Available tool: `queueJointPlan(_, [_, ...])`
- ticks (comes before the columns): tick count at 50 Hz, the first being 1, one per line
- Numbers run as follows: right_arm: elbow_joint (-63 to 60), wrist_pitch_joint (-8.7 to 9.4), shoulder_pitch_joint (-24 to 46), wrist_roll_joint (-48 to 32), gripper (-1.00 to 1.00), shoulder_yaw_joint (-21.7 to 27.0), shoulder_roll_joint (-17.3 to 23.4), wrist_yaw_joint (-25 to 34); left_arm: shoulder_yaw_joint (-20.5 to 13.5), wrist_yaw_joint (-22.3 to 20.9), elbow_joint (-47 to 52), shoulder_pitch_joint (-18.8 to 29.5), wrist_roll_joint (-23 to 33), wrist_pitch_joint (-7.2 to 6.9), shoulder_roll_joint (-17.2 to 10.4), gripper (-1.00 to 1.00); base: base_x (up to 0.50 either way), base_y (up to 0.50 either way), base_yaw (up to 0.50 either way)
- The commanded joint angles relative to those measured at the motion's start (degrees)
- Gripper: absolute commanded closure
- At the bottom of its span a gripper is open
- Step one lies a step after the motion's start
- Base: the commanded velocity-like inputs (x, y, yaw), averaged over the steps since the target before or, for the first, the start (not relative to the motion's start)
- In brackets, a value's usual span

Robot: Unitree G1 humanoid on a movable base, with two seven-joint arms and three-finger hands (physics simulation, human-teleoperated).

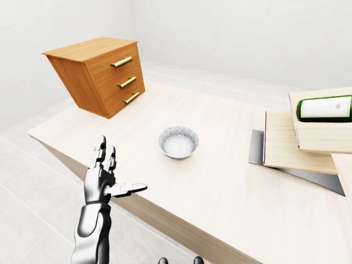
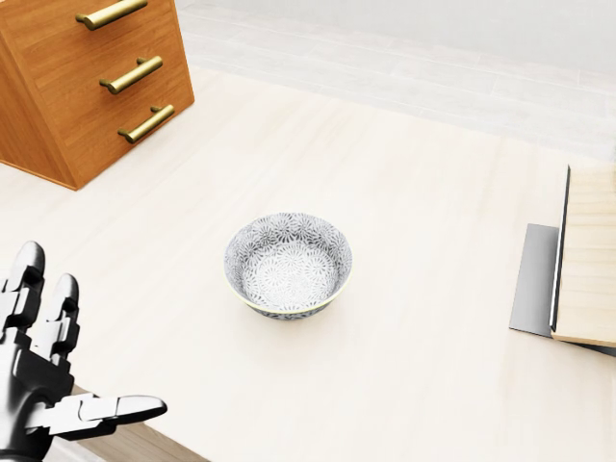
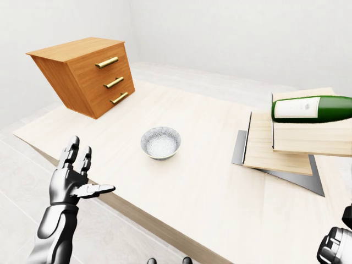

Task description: Put the wine bottle on the wine rack.

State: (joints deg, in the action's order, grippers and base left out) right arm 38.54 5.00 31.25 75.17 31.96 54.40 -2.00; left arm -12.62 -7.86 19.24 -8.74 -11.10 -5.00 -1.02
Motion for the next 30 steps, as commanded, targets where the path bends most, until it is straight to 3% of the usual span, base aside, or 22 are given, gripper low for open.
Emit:
queueJointPlan(1, [3.92,0.00,-0.20,6.01,1.00,1.87,3.40,3.09,0.32,0.16,-0.74,0.13,0.32,0.00,0.01,-1.00,0.00,0.00,0.00])
queueJointPlan(30, [17.31,0.00,2.99,-0.45,1.00,-2.37,2.94,13.06,1.61,0.27,-1.89,-0.58,1.04,0.00,0.47,-1.00,0.00,0.00,0.00])
